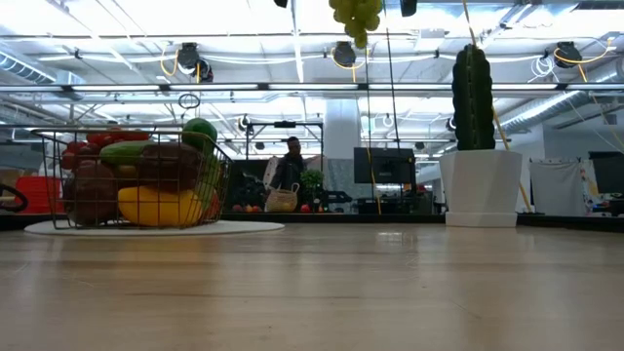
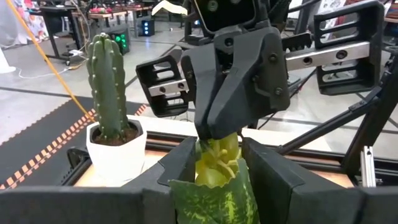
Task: Build produce basket
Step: Put the green grapes into the wire basket
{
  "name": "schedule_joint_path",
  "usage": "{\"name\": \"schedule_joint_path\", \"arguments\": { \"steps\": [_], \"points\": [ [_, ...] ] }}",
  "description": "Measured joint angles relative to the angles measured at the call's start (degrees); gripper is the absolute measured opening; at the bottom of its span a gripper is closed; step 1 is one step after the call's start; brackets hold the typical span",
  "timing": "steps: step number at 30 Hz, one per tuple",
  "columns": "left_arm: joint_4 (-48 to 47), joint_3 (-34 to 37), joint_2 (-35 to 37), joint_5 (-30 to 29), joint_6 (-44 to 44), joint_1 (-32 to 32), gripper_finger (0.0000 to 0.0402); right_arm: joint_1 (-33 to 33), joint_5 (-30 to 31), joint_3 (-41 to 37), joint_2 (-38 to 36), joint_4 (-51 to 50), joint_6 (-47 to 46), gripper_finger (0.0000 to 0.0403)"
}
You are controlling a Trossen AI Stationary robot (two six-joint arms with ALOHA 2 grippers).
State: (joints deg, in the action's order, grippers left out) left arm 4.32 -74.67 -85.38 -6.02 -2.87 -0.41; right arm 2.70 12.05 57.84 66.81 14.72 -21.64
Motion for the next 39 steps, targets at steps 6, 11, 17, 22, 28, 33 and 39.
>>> {"name": "schedule_joint_path", "arguments": {
  "steps": [6, 11, 17, 22, 28, 33, 39],
  "points": [
    [0.3, 0.0, -0.5, 0.0, 0.2, 0.2, 0.0131, 0.0, 0.0, 0.0, 0.0, 0.0, 0.4, 0.0002],
    [0.3, 0.1, -0.9, 0.0, 0.4, 0.6, 0.0131, 0.0, 0.0, 0.0, 0.0, 0.0, 1.3, 0.0002],
    [1.1, 0.1, -1.2, 0.3, 0.9, 1.0, 0.0108, 0.0, 0.1, 0.0, 0.0, 0.0, 1.3, 0.0002],
    [2.2, 0.1, -1.1, 1.1, 1.1, 1.0, 0.0068, 0.0, 0.1, 0.0, 0.0, 0.0, 1.3, 0.0002],
    [1.8, 0.1, -1.1, 1.2, 1.0, 1.1, 0.0022, 0.0, 0.1, 0.0, 0.0, 0.0, 1.3, 0.0002],
    [1.4, 0.1, -1.1, 1.3, -0.2, 1.0, 0.0010, 0.0, 0.0, 0.0, 0.0, -0.2, 1.3, 0.0002],
    [1.3, 0.1, -1.1, 1.3, -0.4, 1.3, 0.0019, 0.0, 0.1, 0.0, 0.0, 1.4, 1.4, 0.0047]
  ]
}}
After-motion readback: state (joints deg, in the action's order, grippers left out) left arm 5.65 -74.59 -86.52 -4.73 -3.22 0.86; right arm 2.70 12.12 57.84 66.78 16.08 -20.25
